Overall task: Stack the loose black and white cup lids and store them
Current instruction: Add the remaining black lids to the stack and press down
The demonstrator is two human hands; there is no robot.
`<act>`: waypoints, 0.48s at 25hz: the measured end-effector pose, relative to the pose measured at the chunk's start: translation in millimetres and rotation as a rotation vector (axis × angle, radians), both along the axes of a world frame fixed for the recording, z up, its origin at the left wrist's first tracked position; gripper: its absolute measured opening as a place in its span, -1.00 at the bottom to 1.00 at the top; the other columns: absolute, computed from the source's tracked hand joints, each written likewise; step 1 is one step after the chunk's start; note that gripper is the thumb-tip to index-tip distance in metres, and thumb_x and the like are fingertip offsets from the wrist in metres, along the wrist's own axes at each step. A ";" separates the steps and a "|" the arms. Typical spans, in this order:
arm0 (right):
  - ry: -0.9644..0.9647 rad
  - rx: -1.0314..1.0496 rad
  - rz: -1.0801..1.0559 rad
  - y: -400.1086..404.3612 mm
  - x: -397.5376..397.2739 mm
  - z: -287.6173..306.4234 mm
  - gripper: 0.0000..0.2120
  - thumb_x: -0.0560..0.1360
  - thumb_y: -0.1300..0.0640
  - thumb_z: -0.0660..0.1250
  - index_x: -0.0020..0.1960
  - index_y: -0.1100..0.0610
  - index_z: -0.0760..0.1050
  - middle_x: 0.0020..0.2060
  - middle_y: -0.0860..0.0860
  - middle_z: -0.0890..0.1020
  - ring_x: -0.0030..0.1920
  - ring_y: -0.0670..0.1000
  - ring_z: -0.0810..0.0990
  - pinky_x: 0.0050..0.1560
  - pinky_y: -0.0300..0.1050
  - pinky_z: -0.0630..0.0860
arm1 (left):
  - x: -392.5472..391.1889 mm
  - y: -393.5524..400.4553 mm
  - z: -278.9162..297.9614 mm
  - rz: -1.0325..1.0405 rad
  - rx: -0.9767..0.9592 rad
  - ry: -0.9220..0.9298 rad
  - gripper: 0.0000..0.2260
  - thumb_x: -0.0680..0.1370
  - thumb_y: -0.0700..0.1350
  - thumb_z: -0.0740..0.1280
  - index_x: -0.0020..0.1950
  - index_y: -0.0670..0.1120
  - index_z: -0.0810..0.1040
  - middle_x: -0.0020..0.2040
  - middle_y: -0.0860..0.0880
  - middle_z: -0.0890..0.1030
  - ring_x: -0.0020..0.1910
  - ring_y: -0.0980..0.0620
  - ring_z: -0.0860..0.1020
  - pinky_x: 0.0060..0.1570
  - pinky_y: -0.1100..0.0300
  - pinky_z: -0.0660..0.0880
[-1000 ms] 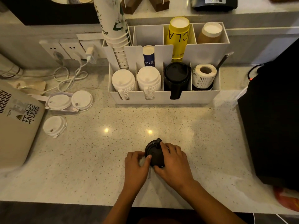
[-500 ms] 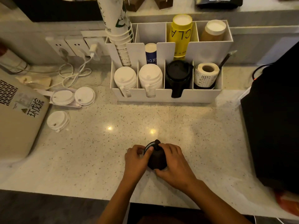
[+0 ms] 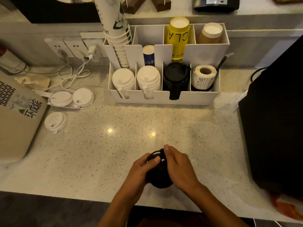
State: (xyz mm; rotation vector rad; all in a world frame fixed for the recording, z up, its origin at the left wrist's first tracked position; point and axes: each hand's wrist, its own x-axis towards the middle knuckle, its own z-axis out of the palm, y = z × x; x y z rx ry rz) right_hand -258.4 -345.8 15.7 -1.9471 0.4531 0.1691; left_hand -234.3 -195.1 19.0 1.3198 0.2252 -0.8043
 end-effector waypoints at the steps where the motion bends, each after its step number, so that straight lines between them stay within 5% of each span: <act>1: 0.028 -0.049 -0.047 0.3 3.3 1.6 -0.39 0.53 -0.42 -0.13 -0.20 -0.06 0.53 -0.33 -0.07 0.64 -0.28 -0.10 0.64 -0.18 -0.15 0.61 | -3.7 -5.6 2.5 0.007 0.031 -0.023 -0.65 0.51 0.11 0.45 0.22 -0.03 0.65 0.15 -0.15 0.70 0.17 -0.12 0.67 0.05 0.11 0.61; 5: 0.065 -0.212 -0.057 -2.6 2.8 1.5 -0.39 0.62 -0.25 -0.13 -0.38 -0.02 0.46 -0.47 -0.08 0.58 -0.41 -0.09 0.61 -0.26 -0.12 0.60 | -12.2 -18.9 9.2 0.058 0.095 -0.036 -0.70 0.47 0.09 0.45 0.14 0.00 0.70 0.09 -0.12 0.73 0.12 -0.10 0.69 0.02 0.11 0.63; 12: 0.067 -0.111 -0.125 -10.4 -1.0 -2.9 -0.41 0.67 -0.13 -0.04 -0.41 0.05 0.48 -0.49 -0.04 0.57 -0.43 -0.06 0.61 -0.36 -0.19 0.54 | -15.6 -27.6 12.8 0.056 0.124 -0.009 -0.65 0.43 0.14 0.47 0.16 0.04 0.69 0.10 -0.08 0.74 0.12 -0.06 0.70 0.12 -0.04 0.63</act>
